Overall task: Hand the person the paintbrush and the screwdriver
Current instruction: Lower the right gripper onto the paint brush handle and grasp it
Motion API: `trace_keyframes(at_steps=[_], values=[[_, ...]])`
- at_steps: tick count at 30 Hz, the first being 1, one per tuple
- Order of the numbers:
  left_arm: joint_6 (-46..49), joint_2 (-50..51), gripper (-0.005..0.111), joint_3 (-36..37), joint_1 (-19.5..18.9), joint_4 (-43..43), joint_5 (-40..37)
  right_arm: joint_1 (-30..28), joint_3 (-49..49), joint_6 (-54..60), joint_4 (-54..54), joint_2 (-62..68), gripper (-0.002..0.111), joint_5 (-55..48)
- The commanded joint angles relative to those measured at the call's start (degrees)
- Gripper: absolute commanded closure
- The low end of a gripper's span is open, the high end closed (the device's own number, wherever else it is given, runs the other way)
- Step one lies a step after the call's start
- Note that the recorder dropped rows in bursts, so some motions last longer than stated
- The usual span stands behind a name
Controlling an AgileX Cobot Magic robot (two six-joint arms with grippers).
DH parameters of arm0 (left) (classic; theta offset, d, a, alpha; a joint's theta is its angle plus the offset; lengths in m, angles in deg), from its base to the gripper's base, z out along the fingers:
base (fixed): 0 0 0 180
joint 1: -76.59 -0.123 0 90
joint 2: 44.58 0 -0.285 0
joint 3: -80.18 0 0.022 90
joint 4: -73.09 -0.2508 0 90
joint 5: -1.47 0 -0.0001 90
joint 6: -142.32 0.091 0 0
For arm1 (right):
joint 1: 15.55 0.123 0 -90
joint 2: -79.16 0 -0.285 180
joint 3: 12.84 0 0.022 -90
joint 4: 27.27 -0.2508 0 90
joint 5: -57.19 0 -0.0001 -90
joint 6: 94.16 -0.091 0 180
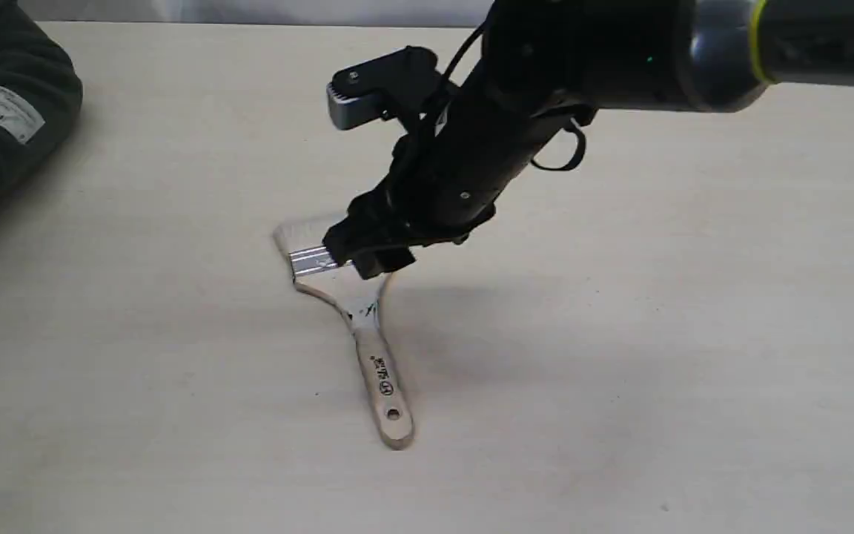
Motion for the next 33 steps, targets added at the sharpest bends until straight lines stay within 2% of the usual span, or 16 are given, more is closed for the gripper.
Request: trace_keyframes(at_steps=[1, 23, 33], values=[[-0.1, -0.1, 0.107, 0.1, 0.1, 0.2, 0.1, 1.9, -0.2, -0.9, -0.1, 1.3, 0.044, 1.8], [-0.1, -0.1, 0.107, 0.1, 0.1, 0.2, 0.1, 1.9, 0.0, -3.7, -0.2, 9.0, 0.043, 3.1], [-0.1, -0.1, 0.107, 0.1, 0.1, 0.0, 0.2, 1.9, 3.9, -3.9, -1.3, 11.1, 0.043, 1.6]])
